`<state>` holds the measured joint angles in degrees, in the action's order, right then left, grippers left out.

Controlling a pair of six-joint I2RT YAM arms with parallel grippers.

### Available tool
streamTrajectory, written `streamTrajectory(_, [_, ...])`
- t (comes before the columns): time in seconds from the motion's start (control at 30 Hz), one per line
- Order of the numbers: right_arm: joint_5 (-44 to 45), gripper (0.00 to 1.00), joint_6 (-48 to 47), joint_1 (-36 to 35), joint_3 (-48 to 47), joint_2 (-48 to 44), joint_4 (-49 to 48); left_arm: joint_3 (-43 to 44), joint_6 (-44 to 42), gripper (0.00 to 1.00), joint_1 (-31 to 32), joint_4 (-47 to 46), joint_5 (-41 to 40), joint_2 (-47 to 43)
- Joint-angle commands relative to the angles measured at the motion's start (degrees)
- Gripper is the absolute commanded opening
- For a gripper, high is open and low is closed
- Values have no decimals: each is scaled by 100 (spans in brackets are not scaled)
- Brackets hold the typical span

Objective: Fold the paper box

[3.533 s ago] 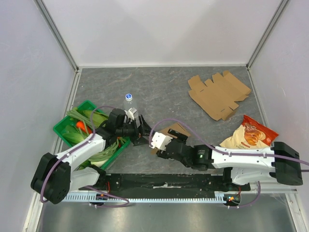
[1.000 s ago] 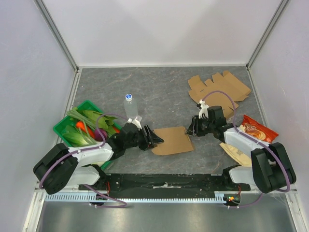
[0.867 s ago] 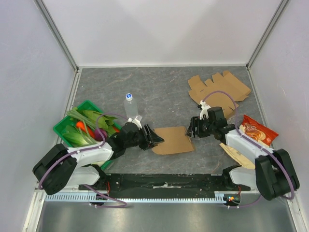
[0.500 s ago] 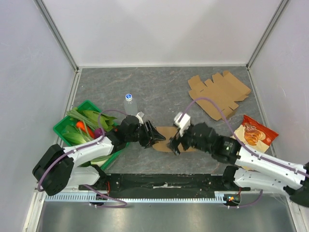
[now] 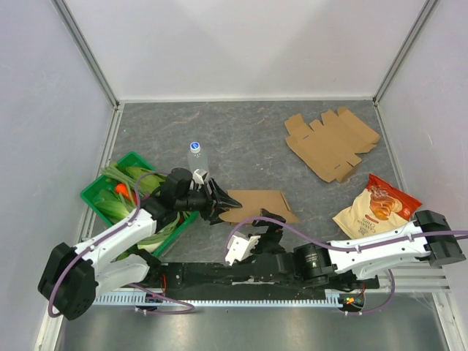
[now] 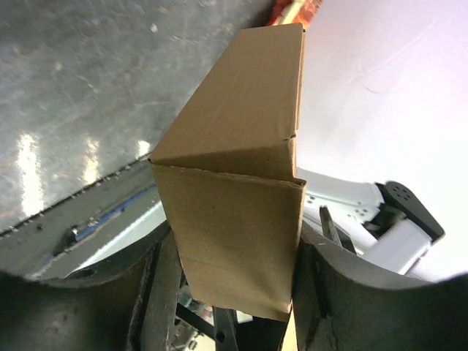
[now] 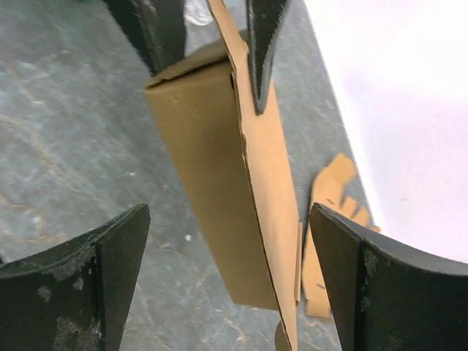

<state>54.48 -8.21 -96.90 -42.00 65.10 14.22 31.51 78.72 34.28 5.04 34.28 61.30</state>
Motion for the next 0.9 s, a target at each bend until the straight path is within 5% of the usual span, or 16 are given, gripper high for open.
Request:
streamTrajectory(0.0, [1013, 98, -1094, 4, 139, -15, -1359, -83, 601, 58, -97, 67, 746, -372])
streamTrajectory(0.5, [547, 95, -2861, 444, 693, 117, -3214, -356, 1128, 59, -115, -29, 1028, -997])
streamTrajectory(0.87, [-420, 98, -2045, 558, 535, -182, -2196, -382, 1120, 57, -141, -144, 1080, -918])
